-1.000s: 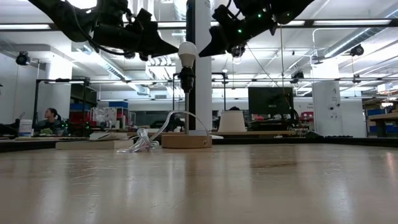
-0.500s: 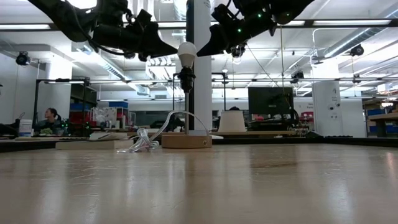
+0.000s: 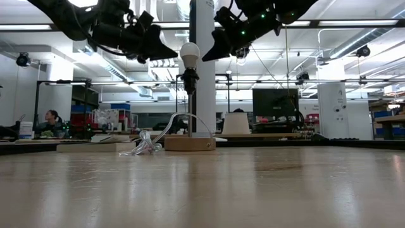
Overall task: Screw lightbulb
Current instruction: Insert the lightbulb into the lamp
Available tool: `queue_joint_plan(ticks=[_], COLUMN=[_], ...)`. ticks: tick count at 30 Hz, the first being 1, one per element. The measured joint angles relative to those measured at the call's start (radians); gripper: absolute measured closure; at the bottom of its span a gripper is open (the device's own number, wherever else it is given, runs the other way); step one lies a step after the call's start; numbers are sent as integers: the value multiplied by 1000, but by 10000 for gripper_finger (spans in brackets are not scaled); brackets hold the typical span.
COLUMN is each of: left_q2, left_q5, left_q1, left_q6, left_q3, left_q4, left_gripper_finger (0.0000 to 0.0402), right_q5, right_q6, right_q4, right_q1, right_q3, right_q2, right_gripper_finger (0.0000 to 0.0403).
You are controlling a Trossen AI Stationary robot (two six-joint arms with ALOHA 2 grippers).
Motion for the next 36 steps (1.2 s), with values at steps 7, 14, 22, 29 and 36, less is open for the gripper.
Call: queue_joint_plan(ticks=[7, 14, 22, 29, 36], left_q2=[6, 7, 8, -17, 13], left_q5=[94, 57, -5, 68, 70], left_q1=[0, 0, 0, 1, 2], left_q6=[-2, -1, 3, -2, 8], left_q3=[0, 0, 0, 0, 0], left_q4=[39, 46, 4, -1, 39], left_gripper_finger=[401, 401, 401, 401, 401], right_q5=[-59, -105, -93, 7, -55], right_q6=[-7, 19, 24, 23, 18], right_q4=[69, 56, 14, -4, 72], right_q1=[-11, -5, 18, 7, -16], right_q3=[0, 0, 0, 0, 0], right_q2=[0, 0, 0, -3, 4], right_gripper_finger=[403, 403, 403, 403, 403])
